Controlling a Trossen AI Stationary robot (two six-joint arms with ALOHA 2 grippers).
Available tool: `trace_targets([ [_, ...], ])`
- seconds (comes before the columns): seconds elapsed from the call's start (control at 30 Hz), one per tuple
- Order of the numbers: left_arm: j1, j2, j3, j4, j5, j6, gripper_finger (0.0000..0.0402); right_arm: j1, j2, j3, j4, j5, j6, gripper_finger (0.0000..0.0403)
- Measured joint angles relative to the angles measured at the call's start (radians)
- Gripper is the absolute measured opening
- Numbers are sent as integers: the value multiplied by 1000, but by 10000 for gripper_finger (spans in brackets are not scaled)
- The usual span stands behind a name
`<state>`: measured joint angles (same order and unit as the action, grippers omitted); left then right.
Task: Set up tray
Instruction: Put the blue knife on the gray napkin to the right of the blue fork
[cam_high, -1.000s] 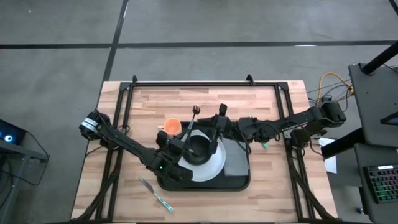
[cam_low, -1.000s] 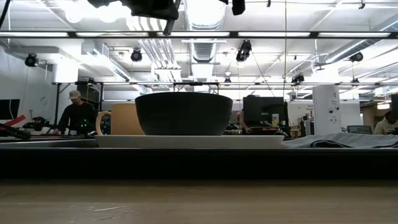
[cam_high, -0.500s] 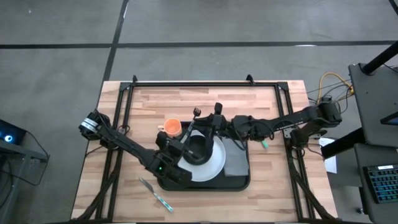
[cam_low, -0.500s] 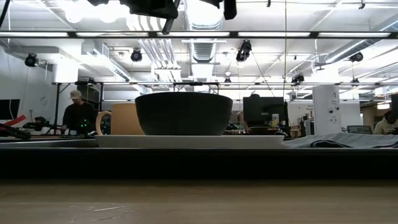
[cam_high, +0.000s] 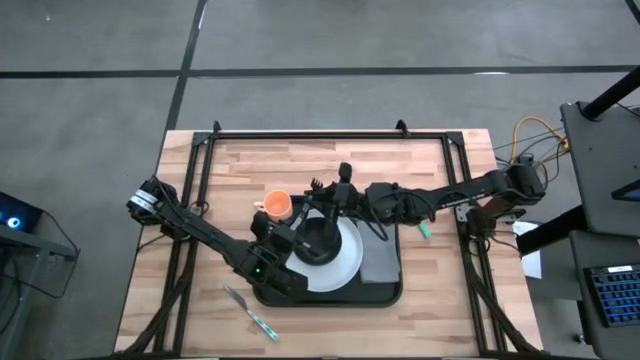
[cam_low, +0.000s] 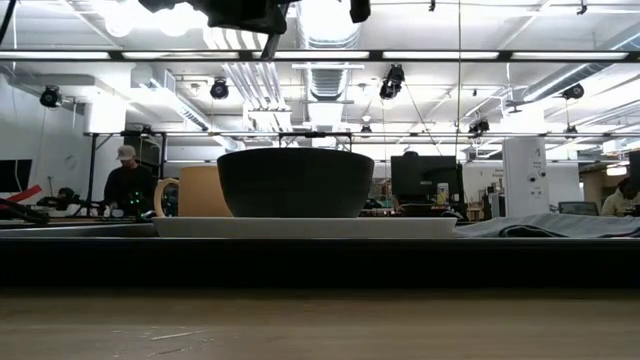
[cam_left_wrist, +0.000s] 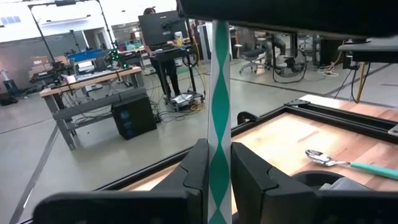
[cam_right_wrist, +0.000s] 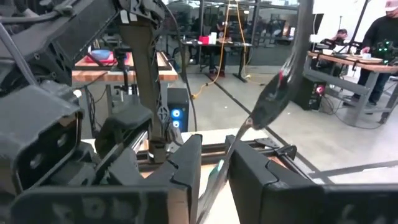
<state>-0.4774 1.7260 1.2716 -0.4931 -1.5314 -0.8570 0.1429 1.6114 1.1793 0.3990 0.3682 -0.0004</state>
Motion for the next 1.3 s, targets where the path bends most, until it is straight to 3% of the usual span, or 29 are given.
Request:
trace_targets([
  [0.33,1,0,0,-1,16,10,25,2,-7,-2,-38,-10,4,18],
  [0.5,3,0,2,3,27,28,25,2,-33,-2,-104,-13,36,15],
  [0.73,0,-14,3,3,-4,117,109,2,-163,-13,-465,7,146,13],
  [0.83,0,-27,5,5,-4,111,141,1,-222,-34,-573,56,185,12],
  [1.0,0,-33,4,4,3,151,171,1,-348,-103,-654,49,247,12],
  [1.1,0,-34,4,1,10,191,177,0,-415,-164,-704,-11,319,12],
  [1.3,-4,-71,3,-4,58,254,179,1,-511,-345,-725,-241,531,12],
])
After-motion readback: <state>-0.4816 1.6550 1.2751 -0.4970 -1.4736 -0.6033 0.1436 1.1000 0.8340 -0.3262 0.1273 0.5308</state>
